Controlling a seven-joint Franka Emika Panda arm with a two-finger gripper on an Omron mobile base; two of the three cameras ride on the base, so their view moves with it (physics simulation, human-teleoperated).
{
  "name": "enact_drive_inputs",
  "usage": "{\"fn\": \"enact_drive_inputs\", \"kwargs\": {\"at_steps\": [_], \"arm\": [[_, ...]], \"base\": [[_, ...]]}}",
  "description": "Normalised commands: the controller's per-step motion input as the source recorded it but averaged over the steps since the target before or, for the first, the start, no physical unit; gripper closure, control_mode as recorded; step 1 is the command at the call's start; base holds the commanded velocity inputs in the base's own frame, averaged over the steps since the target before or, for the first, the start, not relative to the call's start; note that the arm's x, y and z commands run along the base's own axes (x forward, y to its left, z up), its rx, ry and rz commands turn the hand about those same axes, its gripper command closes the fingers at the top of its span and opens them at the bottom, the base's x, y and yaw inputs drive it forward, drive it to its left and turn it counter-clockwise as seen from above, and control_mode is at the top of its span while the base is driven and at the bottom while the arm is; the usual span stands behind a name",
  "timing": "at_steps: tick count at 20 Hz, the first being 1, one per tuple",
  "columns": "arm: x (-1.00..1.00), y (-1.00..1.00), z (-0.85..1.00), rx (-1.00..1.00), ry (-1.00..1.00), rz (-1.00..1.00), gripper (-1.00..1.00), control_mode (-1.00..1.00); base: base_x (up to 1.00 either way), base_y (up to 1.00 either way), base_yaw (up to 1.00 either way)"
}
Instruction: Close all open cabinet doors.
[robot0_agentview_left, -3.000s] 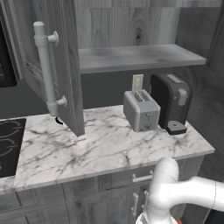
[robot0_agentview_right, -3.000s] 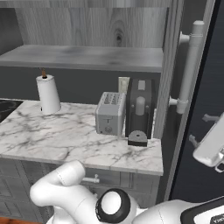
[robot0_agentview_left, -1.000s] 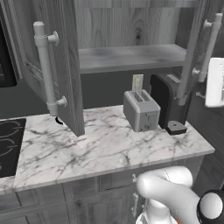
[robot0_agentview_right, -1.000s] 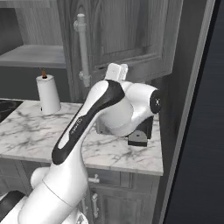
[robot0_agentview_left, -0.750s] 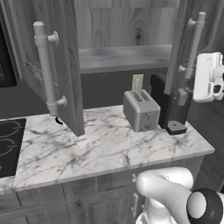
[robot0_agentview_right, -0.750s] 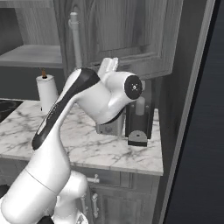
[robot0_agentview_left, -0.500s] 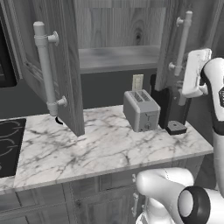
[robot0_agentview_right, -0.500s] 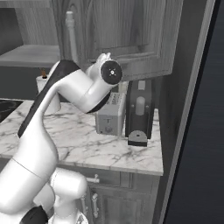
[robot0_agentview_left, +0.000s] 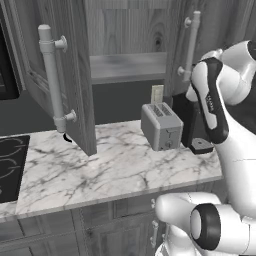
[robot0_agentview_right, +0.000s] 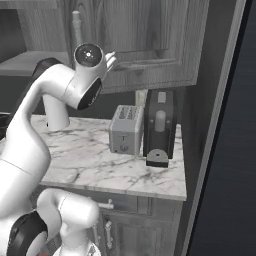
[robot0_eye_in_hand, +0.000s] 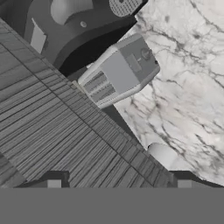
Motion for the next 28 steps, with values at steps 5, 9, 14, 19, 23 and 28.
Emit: {"fn": "enact_drive_inputs", "kwargs": {"at_steps": [5, 9, 14, 19, 23, 28], "arm": [[0.54, 0.12, -0.01, -0.02, 0.13, -0.16, -1.0, -1.0], [0.62, 0.0, -0.11, -0.01, 0.05, -0.07, -1.0, -1.0], [0.63, 0.0, -0.16, 0.0, 0.0, 0.0, -1.0, -1.0], [0.69, 0.0, -0.18, 0.0, 0.0, 0.0, -1.0, -1.0], [0.68, 0.0, -0.17, 0.0, 0.0, 0.0, -1.0, -1.0], [0.57, 0.0, -0.08, 0.0, 0.0, 0.0, -1.0, -1.0]], "base": [[0.0, 0.0, 0.0], [0.0, 0.0, 0.0], [0.0, 0.0, 0.0], [0.0, 0.0, 0.0], [0.0, 0.0, 0.0], [0.0, 0.0, 0.0]]}}
